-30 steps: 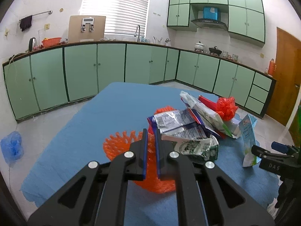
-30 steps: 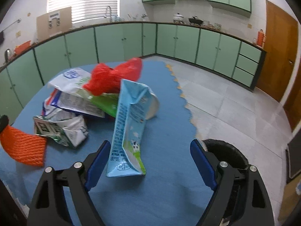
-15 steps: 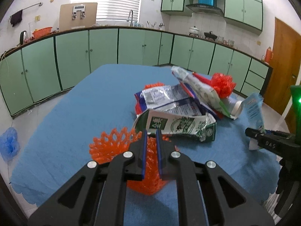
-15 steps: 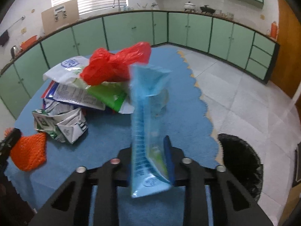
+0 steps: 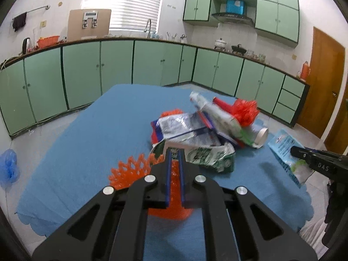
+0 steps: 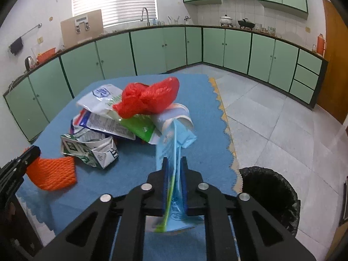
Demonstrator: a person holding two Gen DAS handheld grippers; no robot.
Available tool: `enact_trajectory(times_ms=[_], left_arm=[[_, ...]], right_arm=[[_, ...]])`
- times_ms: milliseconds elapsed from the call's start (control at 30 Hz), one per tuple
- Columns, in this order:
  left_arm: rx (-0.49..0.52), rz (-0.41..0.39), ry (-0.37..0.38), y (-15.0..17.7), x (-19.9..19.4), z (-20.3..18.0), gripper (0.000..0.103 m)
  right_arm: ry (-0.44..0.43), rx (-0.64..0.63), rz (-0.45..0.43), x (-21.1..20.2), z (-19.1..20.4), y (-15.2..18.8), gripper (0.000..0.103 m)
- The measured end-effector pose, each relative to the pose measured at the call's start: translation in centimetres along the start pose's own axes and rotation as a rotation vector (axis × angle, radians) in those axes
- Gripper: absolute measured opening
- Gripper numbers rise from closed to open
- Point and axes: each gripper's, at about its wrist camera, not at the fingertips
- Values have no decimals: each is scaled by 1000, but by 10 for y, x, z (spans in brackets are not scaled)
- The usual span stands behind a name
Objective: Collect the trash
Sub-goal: 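Carry the foam net and milk carton over the bin and open both tools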
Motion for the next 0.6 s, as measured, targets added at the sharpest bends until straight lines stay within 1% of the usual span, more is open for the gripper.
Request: enact_trajectory(times_ms=[167, 300, 600], left_arm=[[9, -35, 46, -8, -14, -15, 5], [35, -58, 97, -13, -21, -33, 5], [102, -90, 235, -28, -21, -89, 5]], right_arm=[[6, 2, -16, -14, -7, 2, 10], [17, 17, -37, -23, -17, -2, 10], [72, 73, -79, -45, -53, -1, 10]])
Point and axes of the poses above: each gripper's, at about its wrist camera, not at the fingertips, and x roughly the way its jaws point, z to its left, y to its underside, and after that the axes turned 4 degrees about -x, right-handed
